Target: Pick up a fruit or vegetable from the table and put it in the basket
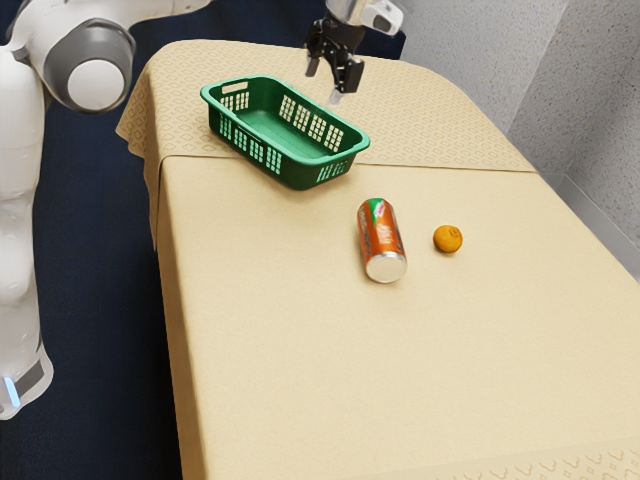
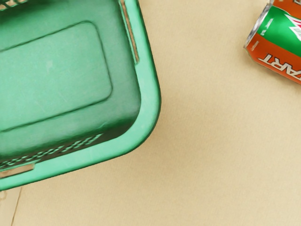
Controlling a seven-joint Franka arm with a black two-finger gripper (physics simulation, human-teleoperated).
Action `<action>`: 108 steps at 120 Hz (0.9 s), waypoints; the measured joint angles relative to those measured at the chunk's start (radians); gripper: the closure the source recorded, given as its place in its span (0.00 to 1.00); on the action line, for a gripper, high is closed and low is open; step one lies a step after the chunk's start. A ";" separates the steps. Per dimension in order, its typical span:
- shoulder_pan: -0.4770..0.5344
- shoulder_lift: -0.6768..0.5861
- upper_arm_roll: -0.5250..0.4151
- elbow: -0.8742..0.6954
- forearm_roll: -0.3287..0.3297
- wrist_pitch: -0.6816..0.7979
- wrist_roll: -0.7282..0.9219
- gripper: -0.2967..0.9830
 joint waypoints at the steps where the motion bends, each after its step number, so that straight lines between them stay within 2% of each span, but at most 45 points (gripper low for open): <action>1: 0.001 0.000 0.000 0.002 0.000 0.004 0.000 0.23; 12: 0.013 0.000 0.005 0.016 -0.006 0.042 0.002 0.23; 20: 0.087 0.000 0.004 0.033 -0.042 0.061 0.002 0.23; 28: 0.124 -0.012 -0.002 0.127 -0.056 0.074 0.003 0.23; 39: 0.022 -0.012 -0.009 0.191 -0.064 0.086 0.002 0.23; 53: -0.089 0.011 -0.010 0.177 -0.065 0.095 0.000 0.23; 77: -0.120 0.014 -0.009 0.132 -0.063 0.103 -0.003 0.23; 88: -0.181 0.013 -0.009 0.125 -0.056 0.099 -0.004 0.23; 97: -0.261 0.056 -0.010 0.127 -0.055 0.095 -0.011 0.23; 108: -0.271 0.135 -0.010 0.161 -0.059 0.149 0.004 0.23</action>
